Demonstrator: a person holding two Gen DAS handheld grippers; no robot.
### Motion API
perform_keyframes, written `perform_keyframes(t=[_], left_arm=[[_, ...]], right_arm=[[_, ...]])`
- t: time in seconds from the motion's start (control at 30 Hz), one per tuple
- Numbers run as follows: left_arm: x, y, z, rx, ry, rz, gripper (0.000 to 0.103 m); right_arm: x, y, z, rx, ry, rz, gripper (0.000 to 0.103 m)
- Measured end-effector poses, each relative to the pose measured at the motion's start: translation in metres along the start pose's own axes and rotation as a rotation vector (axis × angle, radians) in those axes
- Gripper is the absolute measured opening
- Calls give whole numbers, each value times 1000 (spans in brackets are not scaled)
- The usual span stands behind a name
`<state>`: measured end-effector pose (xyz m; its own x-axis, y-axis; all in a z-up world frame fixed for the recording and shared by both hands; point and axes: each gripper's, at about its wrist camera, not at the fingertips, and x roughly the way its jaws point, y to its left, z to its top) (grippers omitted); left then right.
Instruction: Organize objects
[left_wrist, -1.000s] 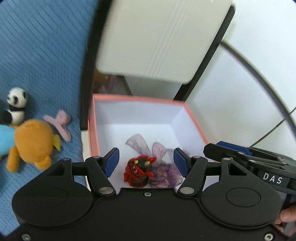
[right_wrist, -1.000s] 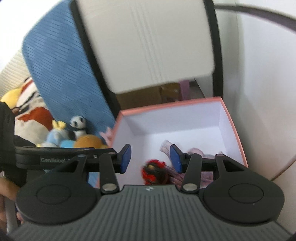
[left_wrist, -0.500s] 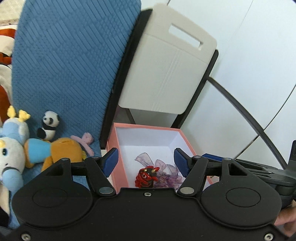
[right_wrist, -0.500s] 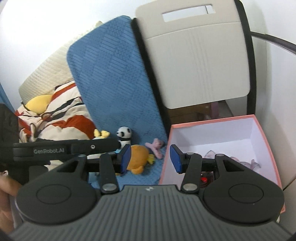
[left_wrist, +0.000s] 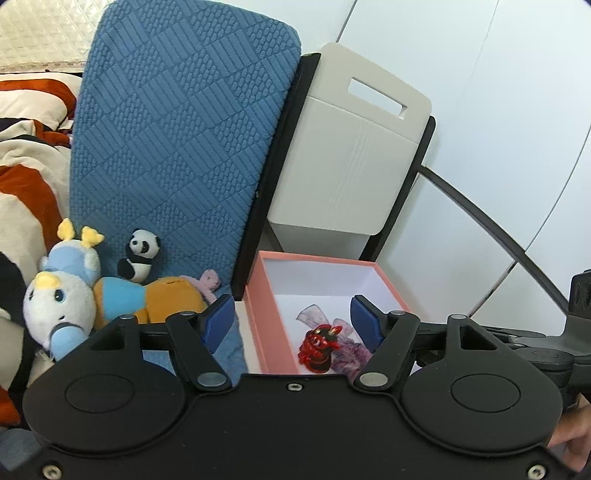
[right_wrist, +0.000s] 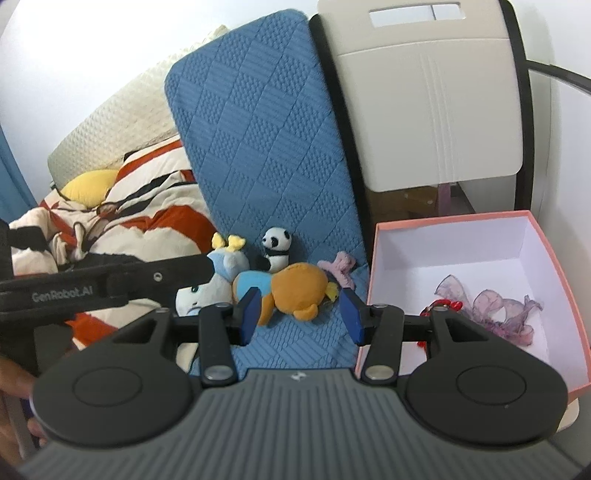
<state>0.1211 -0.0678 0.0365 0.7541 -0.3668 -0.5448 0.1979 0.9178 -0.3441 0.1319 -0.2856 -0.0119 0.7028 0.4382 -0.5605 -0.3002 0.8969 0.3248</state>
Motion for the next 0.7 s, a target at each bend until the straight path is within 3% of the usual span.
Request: perform_keyframes(t=[0.47, 0.57, 0.7], left_arm=[[-30, 35, -25, -25, -30, 48, 87], [-32, 40, -30, -15, -30, 67, 89], [-35, 46, -35, -25, -37, 79, 91]], right_arm=[[15, 27, -25, -25, 44, -30, 51], [19, 31, -27, -24, 40, -36, 63], [25, 36, -30, -34, 43, -34, 65]])
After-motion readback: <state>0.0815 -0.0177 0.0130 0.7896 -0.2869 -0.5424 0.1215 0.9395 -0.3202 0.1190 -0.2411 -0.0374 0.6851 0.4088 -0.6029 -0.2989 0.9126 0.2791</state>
